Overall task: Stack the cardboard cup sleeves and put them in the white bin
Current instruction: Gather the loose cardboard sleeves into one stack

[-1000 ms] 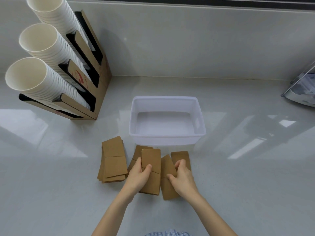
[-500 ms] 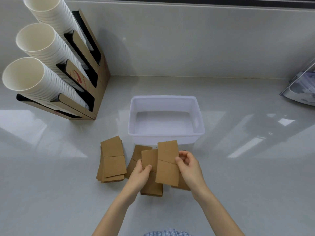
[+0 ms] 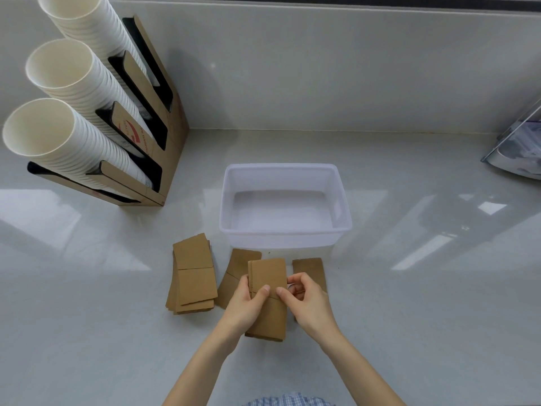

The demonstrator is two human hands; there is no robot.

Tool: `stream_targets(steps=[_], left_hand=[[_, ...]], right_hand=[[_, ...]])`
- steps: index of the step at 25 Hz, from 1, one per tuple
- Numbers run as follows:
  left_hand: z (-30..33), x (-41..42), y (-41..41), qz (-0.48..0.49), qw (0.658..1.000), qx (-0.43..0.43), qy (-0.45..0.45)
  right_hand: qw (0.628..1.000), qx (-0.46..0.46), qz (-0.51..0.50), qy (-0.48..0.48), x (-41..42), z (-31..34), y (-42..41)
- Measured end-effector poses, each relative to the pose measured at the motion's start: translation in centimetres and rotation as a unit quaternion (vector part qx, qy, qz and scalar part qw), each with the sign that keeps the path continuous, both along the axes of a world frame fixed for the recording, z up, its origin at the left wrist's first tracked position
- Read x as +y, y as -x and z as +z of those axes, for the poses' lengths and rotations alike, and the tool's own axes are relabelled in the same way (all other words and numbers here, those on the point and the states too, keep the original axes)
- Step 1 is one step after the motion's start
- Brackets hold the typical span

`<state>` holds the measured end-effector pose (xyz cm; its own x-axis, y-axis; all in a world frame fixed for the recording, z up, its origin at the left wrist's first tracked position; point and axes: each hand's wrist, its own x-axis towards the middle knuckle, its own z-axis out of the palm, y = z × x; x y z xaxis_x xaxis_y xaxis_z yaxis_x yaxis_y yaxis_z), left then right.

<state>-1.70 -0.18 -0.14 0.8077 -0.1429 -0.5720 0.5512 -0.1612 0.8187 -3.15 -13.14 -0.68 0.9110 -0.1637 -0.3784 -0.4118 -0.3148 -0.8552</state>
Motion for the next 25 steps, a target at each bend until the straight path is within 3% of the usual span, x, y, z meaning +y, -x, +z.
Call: stream_targets(steps=[4,8,12,17,21,25], left_hand=[[0.2,0.2,-0.1,0.005,1.0,0.001,-0.003],[0.3,0.4,-0.2,0.005,1.0,0.006,0.003],[0.3,0.5,-0.2,0.002,1.0,0.006,-0.007],[0.3,0.4,-0.2,0.001,1.0,0.005,-0.009],[0.2,0.4,-0.1,0.007,1.0,0.01,-0.008],[0.1,0.5,-0.2,0.02,1.0,0.013,0.003]], right_hand=[[0.993,-0.013,-0.026,0.115,-1.6,0.1,-0.2],[0.947,0.078,0.011,0.312,-3.0,-0.5,-0.2],[0.914,0.13,0.056,0.381,-2.9,-1.0,-0.3],[0.937,0.134,0.04,0.32,-3.2,-0.9,-0.8],[0.978,0.121,0.009,0.17,-3.2,-0.7,-0.7],[0.996,0.061,-0.053,0.024,-3.6,0.3,-0.7]])
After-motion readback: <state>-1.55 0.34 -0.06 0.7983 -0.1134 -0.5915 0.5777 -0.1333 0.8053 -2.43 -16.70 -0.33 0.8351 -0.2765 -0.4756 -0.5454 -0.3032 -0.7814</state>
